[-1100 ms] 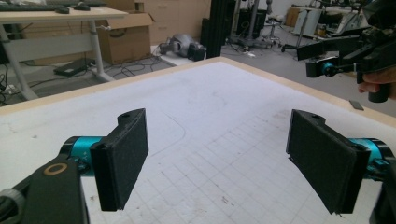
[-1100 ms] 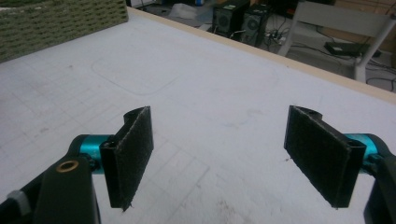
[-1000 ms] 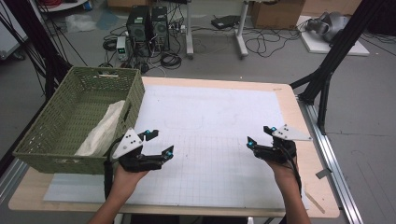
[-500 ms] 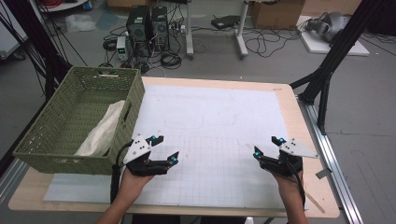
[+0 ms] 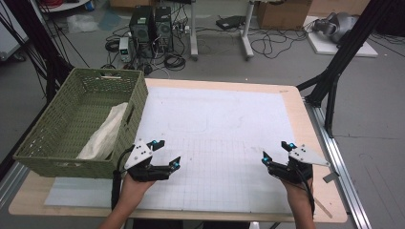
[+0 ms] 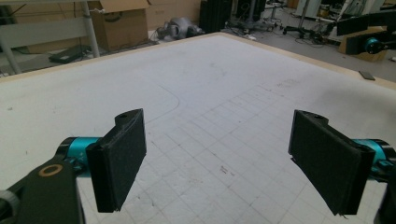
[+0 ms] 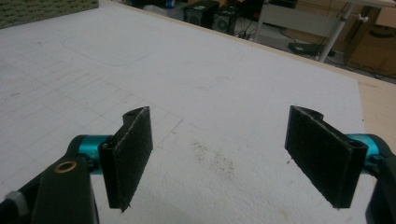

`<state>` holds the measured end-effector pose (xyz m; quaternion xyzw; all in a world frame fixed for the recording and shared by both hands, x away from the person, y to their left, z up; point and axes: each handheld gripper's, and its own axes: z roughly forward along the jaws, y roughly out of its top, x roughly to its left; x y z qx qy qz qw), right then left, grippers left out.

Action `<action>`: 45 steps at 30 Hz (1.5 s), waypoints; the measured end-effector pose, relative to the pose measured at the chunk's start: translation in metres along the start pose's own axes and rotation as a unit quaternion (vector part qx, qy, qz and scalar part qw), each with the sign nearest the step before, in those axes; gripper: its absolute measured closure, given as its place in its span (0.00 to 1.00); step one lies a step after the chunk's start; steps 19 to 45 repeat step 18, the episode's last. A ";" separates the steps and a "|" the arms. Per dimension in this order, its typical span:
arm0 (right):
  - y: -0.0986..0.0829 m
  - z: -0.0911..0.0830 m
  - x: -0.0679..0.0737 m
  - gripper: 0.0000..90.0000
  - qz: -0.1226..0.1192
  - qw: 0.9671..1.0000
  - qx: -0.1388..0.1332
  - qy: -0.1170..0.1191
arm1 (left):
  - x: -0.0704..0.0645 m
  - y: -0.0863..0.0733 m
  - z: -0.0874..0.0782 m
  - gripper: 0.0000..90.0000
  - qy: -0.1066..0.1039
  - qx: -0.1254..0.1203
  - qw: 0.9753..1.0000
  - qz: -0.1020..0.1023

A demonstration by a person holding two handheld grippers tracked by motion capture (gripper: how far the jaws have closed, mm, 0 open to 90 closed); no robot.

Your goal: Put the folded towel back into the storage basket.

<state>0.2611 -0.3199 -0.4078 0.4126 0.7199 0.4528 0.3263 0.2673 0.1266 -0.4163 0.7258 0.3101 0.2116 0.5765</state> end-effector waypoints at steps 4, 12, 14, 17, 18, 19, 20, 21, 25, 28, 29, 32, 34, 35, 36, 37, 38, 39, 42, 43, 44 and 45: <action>0.000 0.002 0.002 0.25 -0.011 1.000 0.005 0.000 | 0.000 -0.001 0.000 0.22 0.002 0.001 1.000 -0.001; 0.000 0.003 0.003 0.25 -0.012 1.000 0.008 0.005 | 0.002 -0.002 0.000 0.22 0.006 0.001 1.000 -0.001; 0.000 0.003 0.003 0.24 -0.012 1.000 0.008 0.005 | 0.002 -0.002 0.000 0.22 0.005 0.003 1.000 -0.001; 0.000 0.003 0.002 0.25 -0.011 1.000 0.008 0.005 | 0.002 -0.002 0.000 0.22 0.006 0.003 1.000 -0.001; 0.000 0.003 0.002 0.24 -0.011 1.000 0.007 0.005 | 0.003 -0.003 0.000 0.22 0.006 0.003 1.000 -0.001; 0.000 0.003 0.002 0.24 -0.011 1.000 0.007 0.005 | 0.003 -0.003 0.000 0.22 0.006 0.003 1.000 -0.001; 0.000 0.003 0.002 0.24 -0.011 1.000 0.007 0.005 | 0.003 -0.003 0.000 0.22 0.006 0.003 1.000 -0.001; 0.000 0.003 0.002 0.24 -0.011 1.000 0.007 0.005 | 0.003 -0.003 0.000 0.22 0.006 0.003 1.000 -0.001; 0.000 0.003 0.002 0.24 -0.011 1.000 0.007 0.005 | 0.003 -0.003 0.000 0.22 0.006 0.003 1.000 -0.001; 0.000 0.003 0.002 0.24 -0.011 1.000 0.007 0.005 | 0.003 -0.003 0.000 0.22 0.006 0.003 1.000 -0.001; 0.000 0.003 0.002 0.24 -0.011 1.000 0.007 0.005 | 0.003 -0.003 0.000 0.22 0.006 0.003 1.000 -0.001; 0.000 0.003 0.002 0.24 -0.011 1.000 0.007 0.005 | 0.003 -0.003 0.000 0.22 0.006 0.003 1.000 -0.001; 0.000 0.003 0.002 0.24 -0.011 1.000 0.007 0.005 | 0.003 -0.003 0.000 0.22 0.006 0.003 1.000 -0.001; 0.000 0.003 0.002 0.24 -0.011 1.000 0.007 0.005 | 0.003 -0.003 0.000 0.22 0.006 0.003 1.000 -0.001; 0.000 0.003 0.002 0.24 -0.011 1.000 0.007 0.005 | 0.003 -0.003 0.000 0.22 0.006 0.003 1.000 -0.001; 0.000 0.003 0.002 0.24 -0.011 1.000 0.007 0.005 | 0.003 -0.003 0.000 0.22 0.006 0.003 1.000 -0.001; 0.000 0.003 0.002 0.24 -0.011 1.000 0.007 0.005 | 0.003 -0.003 0.000 0.22 0.006 0.003 1.000 -0.001; 0.000 0.003 0.002 0.24 -0.011 1.000 0.007 0.005 | 0.003 -0.003 0.000 0.22 0.006 0.003 1.000 -0.001; 0.000 0.003 0.002 0.24 -0.011 1.000 0.007 0.005 | 0.003 -0.003 0.000 0.22 0.006 0.003 1.000 -0.001; 0.000 0.003 0.002 0.24 -0.011 1.000 0.007 0.005 | 0.003 -0.003 0.000 0.22 0.006 0.003 1.000 -0.001; 0.000 0.003 0.002 0.24 -0.011 1.000 0.007 0.005 | 0.003 -0.003 0.000 0.22 0.006 0.003 1.000 -0.001; 0.000 0.003 0.002 0.24 -0.011 1.000 0.007 0.005 | 0.003 -0.003 0.000 0.22 0.006 0.003 1.000 -0.001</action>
